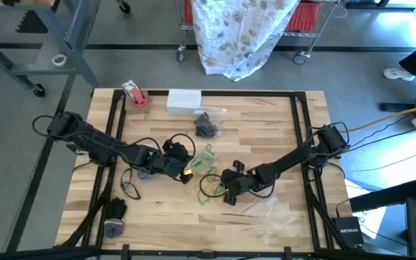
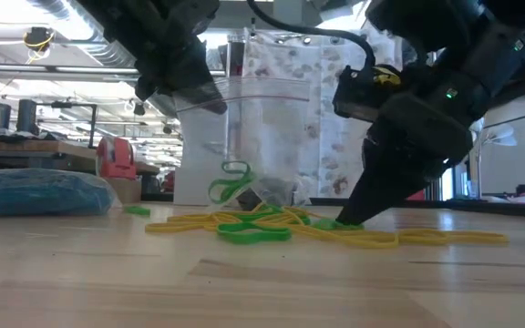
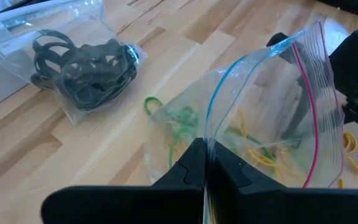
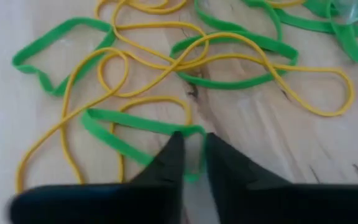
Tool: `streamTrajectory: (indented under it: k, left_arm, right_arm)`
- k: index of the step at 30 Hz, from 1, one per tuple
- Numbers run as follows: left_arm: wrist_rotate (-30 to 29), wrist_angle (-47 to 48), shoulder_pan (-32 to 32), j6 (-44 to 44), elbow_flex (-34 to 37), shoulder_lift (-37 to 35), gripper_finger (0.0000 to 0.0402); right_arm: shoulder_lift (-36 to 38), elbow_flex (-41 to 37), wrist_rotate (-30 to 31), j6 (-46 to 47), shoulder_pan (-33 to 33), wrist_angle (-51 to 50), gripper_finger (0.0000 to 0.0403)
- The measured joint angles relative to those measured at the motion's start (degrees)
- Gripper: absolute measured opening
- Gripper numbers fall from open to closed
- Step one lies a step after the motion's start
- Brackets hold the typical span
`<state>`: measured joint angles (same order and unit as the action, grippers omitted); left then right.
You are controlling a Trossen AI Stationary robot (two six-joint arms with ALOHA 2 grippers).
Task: Sort rubber bands
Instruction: Put the green rubber band into the transparent zip bag
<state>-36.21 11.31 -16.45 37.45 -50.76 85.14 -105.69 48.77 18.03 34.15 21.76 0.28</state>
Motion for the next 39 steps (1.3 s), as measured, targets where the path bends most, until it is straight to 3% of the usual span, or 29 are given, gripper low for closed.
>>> streamTrajectory:
  k: [3,15,24,28,39]
  left_arm:
    - [0.0,0.04,0.0,-0.03,0.0,0.0,0.0]
    - [0.0,0.11,-0.46,-0.15,0.0,0.0,0.0]
    - [0.0,0.07,-0.48,0.28,0.0,0.0,0.0]
    - [0.06,0.04,-0.48,0.89,0.0,0.0,0.0]
    - [6.19,-1.97,-0.33,2.27,0.0,0.02,0.0]
  right_arm:
    - [0.76,0.1,0.71,-2.44,0.02,-1.22,0.0008]
    - [10.06,8.05,3.03,-9.32,0.02,-14.77,0.0001]
    - [13.51,20.1,1.81,-23.05,0.02,-19.09,0.0001]
    - [13.51,23.69,6.21,-29.88,-0.03,-19.58,0.0001]
    - [10.34,23.96,23.28,-48.97,-0.39,-12.64,0.0001]
